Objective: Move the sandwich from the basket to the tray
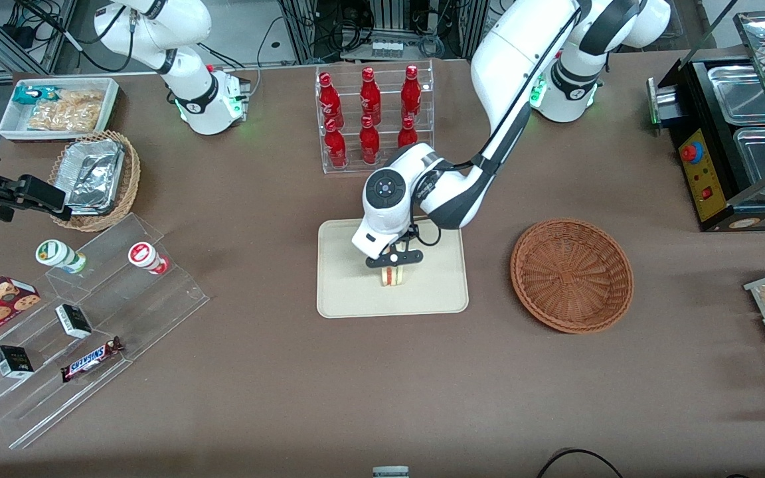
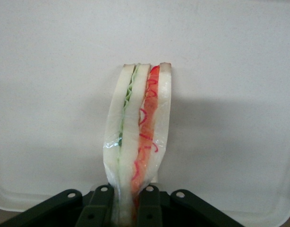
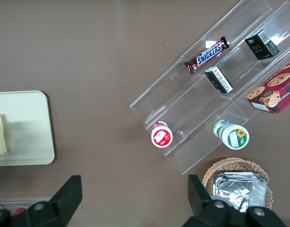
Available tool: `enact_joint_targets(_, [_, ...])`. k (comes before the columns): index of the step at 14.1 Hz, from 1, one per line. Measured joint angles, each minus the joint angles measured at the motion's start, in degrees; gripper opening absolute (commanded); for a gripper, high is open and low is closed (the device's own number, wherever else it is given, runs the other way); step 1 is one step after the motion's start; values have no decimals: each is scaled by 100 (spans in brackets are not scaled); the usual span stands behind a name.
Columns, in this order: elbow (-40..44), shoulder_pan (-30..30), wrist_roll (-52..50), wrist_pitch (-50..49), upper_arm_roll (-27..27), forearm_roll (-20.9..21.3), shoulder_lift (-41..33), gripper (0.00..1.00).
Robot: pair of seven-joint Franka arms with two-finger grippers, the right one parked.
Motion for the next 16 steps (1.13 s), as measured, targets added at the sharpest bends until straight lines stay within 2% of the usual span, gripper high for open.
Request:
enact_joint_targets(5, [164, 0, -4, 0, 61, 198, -72, 100])
enact_joint_targets(12, [228, 45, -84, -899, 513, 270, -902, 100])
enact_joint_targets(16, [177, 536, 8, -1488, 727, 270, -1178, 100])
